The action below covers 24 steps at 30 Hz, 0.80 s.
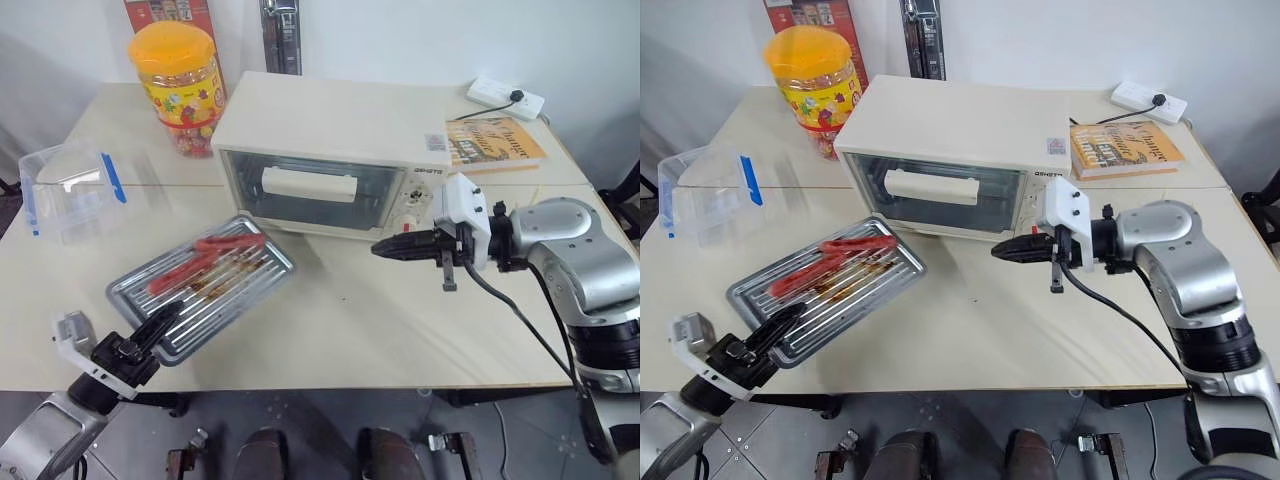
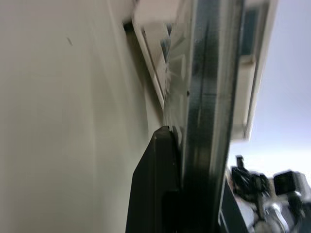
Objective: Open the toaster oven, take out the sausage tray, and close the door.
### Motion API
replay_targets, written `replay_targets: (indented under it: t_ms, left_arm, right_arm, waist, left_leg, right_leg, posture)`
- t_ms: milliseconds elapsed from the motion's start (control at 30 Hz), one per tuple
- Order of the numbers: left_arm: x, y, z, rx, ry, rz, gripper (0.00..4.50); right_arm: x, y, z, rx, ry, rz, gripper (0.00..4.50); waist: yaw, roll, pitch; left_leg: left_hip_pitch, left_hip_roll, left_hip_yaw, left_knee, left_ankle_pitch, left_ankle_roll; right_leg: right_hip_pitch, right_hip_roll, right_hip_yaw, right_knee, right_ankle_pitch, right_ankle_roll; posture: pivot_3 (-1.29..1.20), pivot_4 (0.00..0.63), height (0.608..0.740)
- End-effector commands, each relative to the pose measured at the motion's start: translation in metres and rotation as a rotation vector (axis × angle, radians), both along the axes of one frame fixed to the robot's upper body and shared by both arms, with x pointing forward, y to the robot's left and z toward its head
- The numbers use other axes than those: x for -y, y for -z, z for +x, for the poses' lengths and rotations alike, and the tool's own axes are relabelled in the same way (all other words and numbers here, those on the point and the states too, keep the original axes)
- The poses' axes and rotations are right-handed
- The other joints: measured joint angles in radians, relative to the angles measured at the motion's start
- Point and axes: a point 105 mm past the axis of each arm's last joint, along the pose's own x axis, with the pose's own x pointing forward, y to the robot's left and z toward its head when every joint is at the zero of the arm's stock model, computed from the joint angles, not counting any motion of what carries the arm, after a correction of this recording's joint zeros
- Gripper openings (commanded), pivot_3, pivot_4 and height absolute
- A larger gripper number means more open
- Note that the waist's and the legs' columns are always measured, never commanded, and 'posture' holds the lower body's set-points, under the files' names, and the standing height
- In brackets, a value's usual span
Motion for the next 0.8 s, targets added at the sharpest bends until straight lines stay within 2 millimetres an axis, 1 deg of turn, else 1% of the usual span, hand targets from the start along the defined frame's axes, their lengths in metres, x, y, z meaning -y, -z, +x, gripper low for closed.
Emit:
replay_targets:
  t_ms: [33,133,233,300,533,667,800]
  left_arm:
    - [0.017,-0.002,0.006,-0.004,0.164,0.002,0.00]
    - [0.023,-0.003,0.012,-0.007,0.231,-0.005,0.00]
    - [0.026,-0.007,0.025,0.001,0.279,-0.030,0.00]
    - [0.036,-0.003,0.029,-0.030,0.345,-0.029,0.00]
    - [0.051,0.003,0.046,-0.084,0.439,-0.076,0.00]
    - [0.062,0.005,0.048,-0.110,0.512,-0.071,0.00]
    - [0.079,0.010,0.049,-0.153,0.620,-0.063,0.00]
  right_arm:
    - [0.010,-0.006,-0.017,0.006,-0.008,-0.024,0.02]
    - [0.014,-0.001,-0.023,-0.015,-0.002,-0.044,0.02]
    - [0.018,0.001,-0.028,-0.018,0.025,-0.041,0.02]
    - [0.019,-0.001,-0.028,-0.015,0.047,-0.023,0.02]
    - [0.025,0.004,-0.035,-0.034,0.089,-0.030,0.02]
    - [0.028,0.006,-0.038,-0.042,0.100,-0.041,0.02]
    - [0.032,0.009,-0.038,-0.063,0.112,-0.054,0.02]
  waist:
    - [0.003,0.000,0.000]
    - [0.001,0.000,0.000]
    - [-0.002,0.000,0.000]
    - [-0.001,0.000,0.000]
    - [0.001,-0.001,0.000]
    - [0.004,-0.001,0.000]
    - [0.017,-0.001,0.000]
  left_leg:
    - [0.000,0.000,0.000,0.000,0.000,0.000]
    - [0.000,0.000,0.001,0.000,0.000,0.000]
    - [0.001,0.000,0.003,-0.001,0.000,0.000]
    - [0.001,0.000,0.003,-0.001,0.000,0.000]
    - [0.001,0.000,0.003,-0.001,0.000,0.000]
    - [0.001,0.000,0.003,0.000,0.000,0.000]
    - [0.001,0.000,0.003,0.000,0.000,0.000]
  right_leg:
    - [0.000,0.000,0.000,0.000,0.000,0.000]
    - [0.000,0.000,0.001,0.000,0.000,0.000]
    - [-0.001,0.000,0.002,0.001,0.000,0.000]
    - [-0.001,0.000,0.002,0.001,0.000,0.000]
    - [-0.002,0.000,0.003,0.001,0.000,0.001]
    - [-0.001,0.000,0.003,0.001,0.000,0.001]
    - [-0.001,0.000,0.003,0.001,0.001,0.001]
  posture:
    - [0.00,0.150,0.740]
    - [0.00,0.150,0.740]
    - [0.00,0.150,0.740]
    - [0.00,0.150,0.740]
    - [0.00,0.150,0.740]
    - [0.00,0.150,0.740]
    - [0.00,0.150,0.740]
